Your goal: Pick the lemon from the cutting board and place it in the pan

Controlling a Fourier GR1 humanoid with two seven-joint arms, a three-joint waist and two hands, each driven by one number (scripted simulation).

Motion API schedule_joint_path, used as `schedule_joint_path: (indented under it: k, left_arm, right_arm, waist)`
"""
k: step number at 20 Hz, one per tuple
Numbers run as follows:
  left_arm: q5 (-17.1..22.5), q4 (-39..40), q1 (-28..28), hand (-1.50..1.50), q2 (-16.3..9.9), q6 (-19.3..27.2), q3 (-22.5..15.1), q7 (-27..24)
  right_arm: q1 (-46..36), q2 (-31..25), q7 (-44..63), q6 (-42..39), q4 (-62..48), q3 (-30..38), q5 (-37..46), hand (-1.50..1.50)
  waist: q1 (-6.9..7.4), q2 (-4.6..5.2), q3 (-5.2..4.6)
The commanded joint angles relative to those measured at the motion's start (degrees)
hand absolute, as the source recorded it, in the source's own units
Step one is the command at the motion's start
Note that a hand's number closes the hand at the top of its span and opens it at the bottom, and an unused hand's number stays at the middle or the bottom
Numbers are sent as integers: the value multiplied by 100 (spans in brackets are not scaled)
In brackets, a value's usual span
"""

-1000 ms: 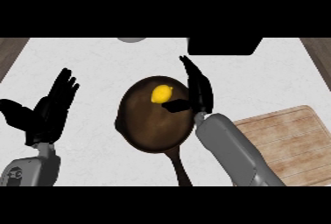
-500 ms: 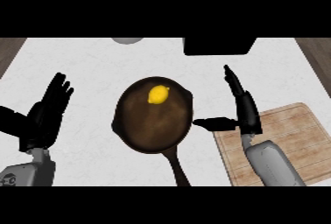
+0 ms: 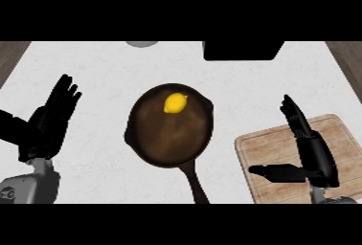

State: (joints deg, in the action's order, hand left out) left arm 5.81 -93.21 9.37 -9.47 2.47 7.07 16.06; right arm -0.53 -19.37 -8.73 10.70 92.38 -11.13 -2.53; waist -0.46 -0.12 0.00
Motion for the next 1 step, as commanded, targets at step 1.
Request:
schedule_joint_path:
  k: [1]
  left_arm:
    - [57, -66, -428, 0, 54, -193, 43, -403]
  right_arm:
    - [571, -130, 103, -202, 694, 208, 81, -150]
  waist:
    - [27, 4, -1]
